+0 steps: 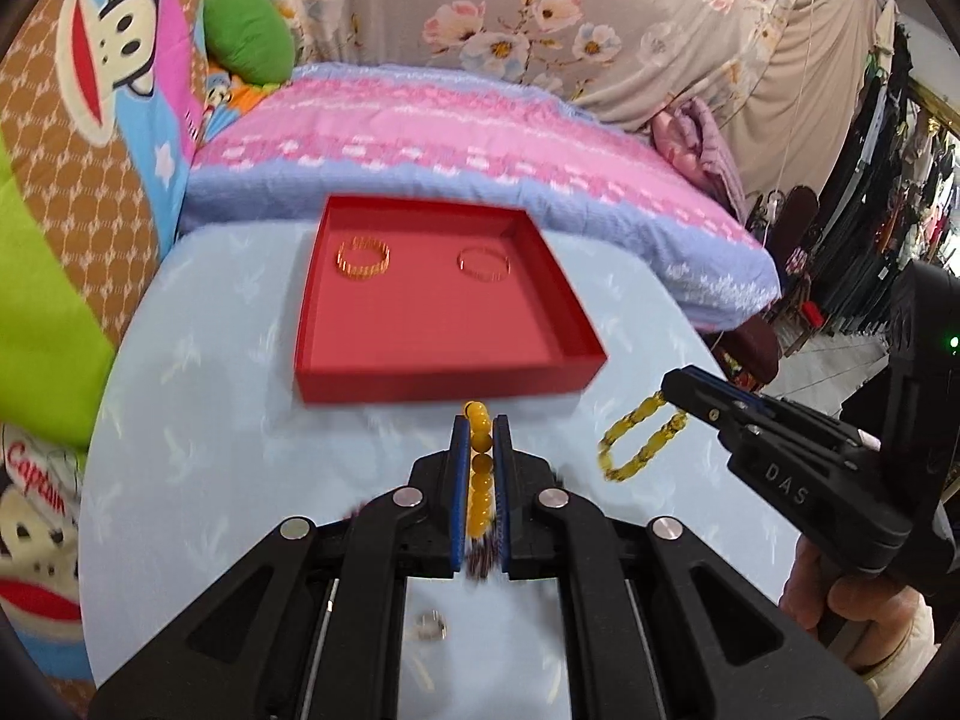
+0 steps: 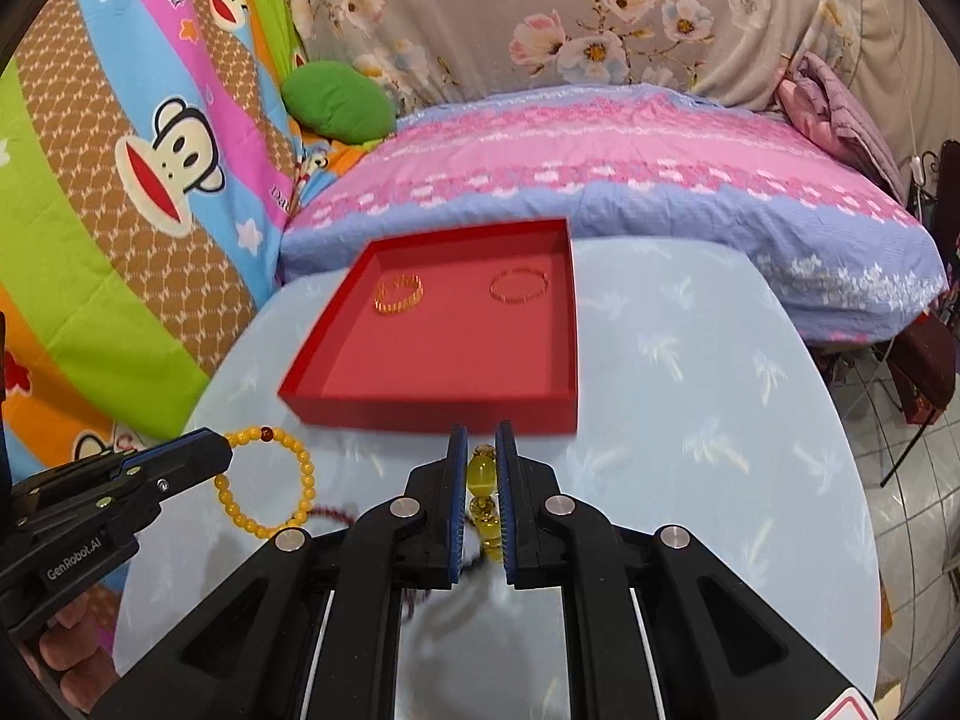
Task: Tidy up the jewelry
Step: 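Carry both bracelets into the red tray and open both tools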
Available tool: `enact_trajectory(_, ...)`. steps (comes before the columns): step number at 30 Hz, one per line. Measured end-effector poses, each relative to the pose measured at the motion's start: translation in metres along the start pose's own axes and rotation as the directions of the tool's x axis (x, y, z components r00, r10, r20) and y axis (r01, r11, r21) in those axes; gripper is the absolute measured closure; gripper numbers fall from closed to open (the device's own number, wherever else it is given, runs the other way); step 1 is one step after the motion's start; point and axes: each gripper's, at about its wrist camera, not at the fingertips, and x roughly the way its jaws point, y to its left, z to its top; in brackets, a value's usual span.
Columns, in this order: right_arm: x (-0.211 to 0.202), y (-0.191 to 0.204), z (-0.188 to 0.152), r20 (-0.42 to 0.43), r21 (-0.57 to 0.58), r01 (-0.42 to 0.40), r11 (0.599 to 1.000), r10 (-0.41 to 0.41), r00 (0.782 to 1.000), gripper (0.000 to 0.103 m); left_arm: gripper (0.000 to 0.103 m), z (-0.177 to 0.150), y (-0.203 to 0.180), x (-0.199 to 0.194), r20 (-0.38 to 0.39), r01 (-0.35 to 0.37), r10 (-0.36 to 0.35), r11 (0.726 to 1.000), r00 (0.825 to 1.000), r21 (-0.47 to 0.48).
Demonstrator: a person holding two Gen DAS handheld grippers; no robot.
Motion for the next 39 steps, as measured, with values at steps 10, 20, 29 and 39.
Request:
enact_trajectory(10,0.063,0.008,0.084,0.023,-0.023,-0.010,1.000,0.011,1.000,0.094,0.096,0.088,0.007,0.059,0.036,0.007,-0.008,1.000,0.999,0.024)
enact_trajectory(20,0.147,0.005,0.106,-0.060,0.059,-0.094,0.994,0.098,0.993,0.094,0.096,0.110,0.042,0.145,-0.034,0.014,-0.015,0.999,0.999,-0.040)
enact_trajectory(29,0.192,-0.010,0.092,-0.133,0.021,0.028,0.999,-0.025,0.991,0.094,0.096,0.092,0.074,0.194,-0.118,-0.089,0.083,0.995,0.990,-0.043)
enact_trajectory(39,0.191,-0.017,0.086,-0.115,0.019,0.079,0.997,-0.077,0.990,0.089,0.084,0.084,0.084,0.195,-0.111,-0.174,0.169,0.984,0.979,-0.045)
